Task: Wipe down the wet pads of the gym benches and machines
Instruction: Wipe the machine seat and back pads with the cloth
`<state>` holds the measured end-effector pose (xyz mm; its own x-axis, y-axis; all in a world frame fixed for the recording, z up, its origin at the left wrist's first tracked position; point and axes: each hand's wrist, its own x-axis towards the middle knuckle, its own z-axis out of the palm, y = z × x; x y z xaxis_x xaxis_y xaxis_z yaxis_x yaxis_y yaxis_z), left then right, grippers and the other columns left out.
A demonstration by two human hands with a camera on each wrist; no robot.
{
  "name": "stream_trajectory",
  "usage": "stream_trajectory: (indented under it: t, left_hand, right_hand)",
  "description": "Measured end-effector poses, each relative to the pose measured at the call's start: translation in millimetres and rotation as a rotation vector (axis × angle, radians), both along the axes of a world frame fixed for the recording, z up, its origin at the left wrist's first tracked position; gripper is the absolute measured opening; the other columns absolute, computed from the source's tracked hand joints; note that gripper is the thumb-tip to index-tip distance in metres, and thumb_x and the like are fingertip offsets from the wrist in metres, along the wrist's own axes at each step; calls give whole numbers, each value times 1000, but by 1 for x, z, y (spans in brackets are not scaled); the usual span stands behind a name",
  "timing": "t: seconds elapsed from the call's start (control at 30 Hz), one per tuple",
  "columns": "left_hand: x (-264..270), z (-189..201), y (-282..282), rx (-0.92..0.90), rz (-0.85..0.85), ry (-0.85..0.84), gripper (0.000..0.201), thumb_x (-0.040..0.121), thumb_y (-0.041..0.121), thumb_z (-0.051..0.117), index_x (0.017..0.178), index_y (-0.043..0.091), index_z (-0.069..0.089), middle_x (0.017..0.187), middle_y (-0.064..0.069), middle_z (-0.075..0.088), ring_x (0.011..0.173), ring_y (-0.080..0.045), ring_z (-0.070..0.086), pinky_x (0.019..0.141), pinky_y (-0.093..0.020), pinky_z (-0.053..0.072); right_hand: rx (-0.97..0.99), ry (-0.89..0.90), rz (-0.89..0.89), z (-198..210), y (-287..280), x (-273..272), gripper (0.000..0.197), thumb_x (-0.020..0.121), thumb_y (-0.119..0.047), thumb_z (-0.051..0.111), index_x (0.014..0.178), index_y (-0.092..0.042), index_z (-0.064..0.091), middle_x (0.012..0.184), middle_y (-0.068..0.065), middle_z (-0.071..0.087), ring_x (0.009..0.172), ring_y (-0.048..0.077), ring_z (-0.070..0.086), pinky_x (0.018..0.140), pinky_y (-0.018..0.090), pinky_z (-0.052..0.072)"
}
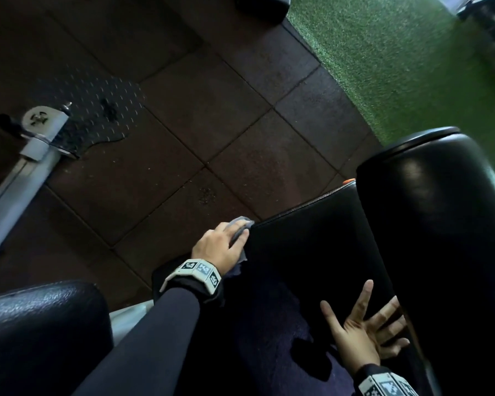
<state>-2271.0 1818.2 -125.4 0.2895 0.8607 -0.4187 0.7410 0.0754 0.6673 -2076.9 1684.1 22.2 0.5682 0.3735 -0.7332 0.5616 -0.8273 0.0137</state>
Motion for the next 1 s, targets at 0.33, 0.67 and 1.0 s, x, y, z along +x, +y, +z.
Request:
stream_trajectory:
  t: [0.33, 0.67, 1.0]
  left_hand:
    - [40, 21, 11, -11, -44, 8, 41, 95, 57, 30, 133, 50, 43, 131, 6, 48, 114, -23, 50, 97, -36, 40]
    - [-58, -18, -58, 63, 376, 168, 47, 93, 55, 37, 126, 29, 60, 124, -4, 58, 115, -29, 47, 98, -41, 39]
    - [-72, -28, -42, -131, 545, 221, 40, 98, 47, 36, 131, 32, 52, 124, -13, 57, 113, -38, 49, 102, -41, 35]
  right_hand:
    - [48, -69, -1, -6, -5, -2, 102, 48, -90, 13, 121, -50, -46, 133, 0, -50, 128, 15, -32, 108, 57, -13]
    - [53, -80, -37, -2, -3, -7, 95, 43, -89, 8, 110, -53, -49, 143, 9, -40, 136, 34, -23, 109, 56, -11]
    - [101, -125, -4, -13, -9, -3, 94, 43, -88, 11, 105, -56, -52, 143, 9, -41, 136, 33, -25, 108, 57, -12]
